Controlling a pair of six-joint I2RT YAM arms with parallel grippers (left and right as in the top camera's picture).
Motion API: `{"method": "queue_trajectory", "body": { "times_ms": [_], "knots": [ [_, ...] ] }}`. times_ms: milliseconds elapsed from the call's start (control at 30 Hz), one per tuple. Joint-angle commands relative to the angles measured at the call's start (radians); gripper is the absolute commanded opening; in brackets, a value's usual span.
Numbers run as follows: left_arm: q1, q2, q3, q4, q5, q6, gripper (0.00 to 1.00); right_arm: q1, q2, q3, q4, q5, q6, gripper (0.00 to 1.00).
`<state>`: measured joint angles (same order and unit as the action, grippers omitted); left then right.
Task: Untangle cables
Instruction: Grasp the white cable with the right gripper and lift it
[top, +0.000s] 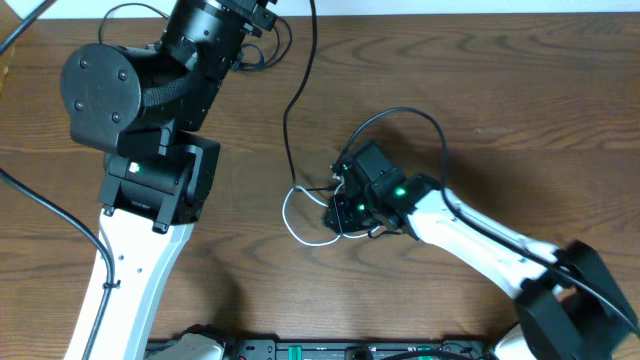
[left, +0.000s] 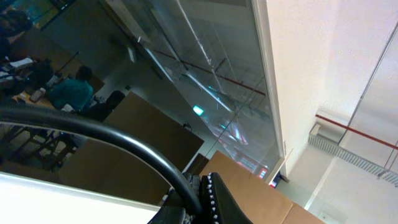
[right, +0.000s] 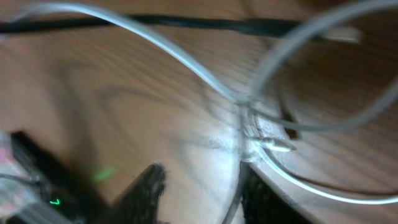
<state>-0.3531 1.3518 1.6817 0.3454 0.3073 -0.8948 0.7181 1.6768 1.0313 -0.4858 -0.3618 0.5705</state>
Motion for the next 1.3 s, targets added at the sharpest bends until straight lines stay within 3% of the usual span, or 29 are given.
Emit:
{"method": "queue_trajectory", "body": {
  "times_ms": [0,33,233,567,833,1033,1200,1267],
  "knots": [
    [0.006,-0.013,0.036,0.011,-0.014,0.001,0.07,-0.007,0.061,0.003,-0.035,0.083,0.026,0.05],
    [0.006,-0.013,0.036,0.008,-0.016,0.005,0.07,-0.014,0.072,0.003,-0.057,0.103,0.04,0.01],
    [0.065,-0.017,0.036,0.005,-0.079,0.01,0.07,-0.085,0.089,0.003,-0.208,0.24,0.113,0.01],
    [0.306,-0.034,0.036,-0.032,-0.203,-0.009,0.07,-0.225,0.089,0.003,-0.407,0.522,0.197,0.01],
    [0.476,-0.033,0.035,-0.119,-0.248,-0.009,0.08,-0.34,0.089,0.003,-0.417,0.483,0.149,0.01],
    [0.577,-0.032,0.035,-0.217,-0.477,0.011,0.07,-0.379,0.089,0.003,-0.428,0.489,0.169,0.01],
    [0.658,-0.031,0.035,-0.309,-0.529,0.025,0.08,-0.383,0.089,0.003,-0.412,0.451,0.172,0.01],
    [0.671,-0.031,0.035,-0.364,-0.52,0.025,0.07,-0.377,0.089,0.003,-0.373,0.367,0.083,0.01]
  ]
}}
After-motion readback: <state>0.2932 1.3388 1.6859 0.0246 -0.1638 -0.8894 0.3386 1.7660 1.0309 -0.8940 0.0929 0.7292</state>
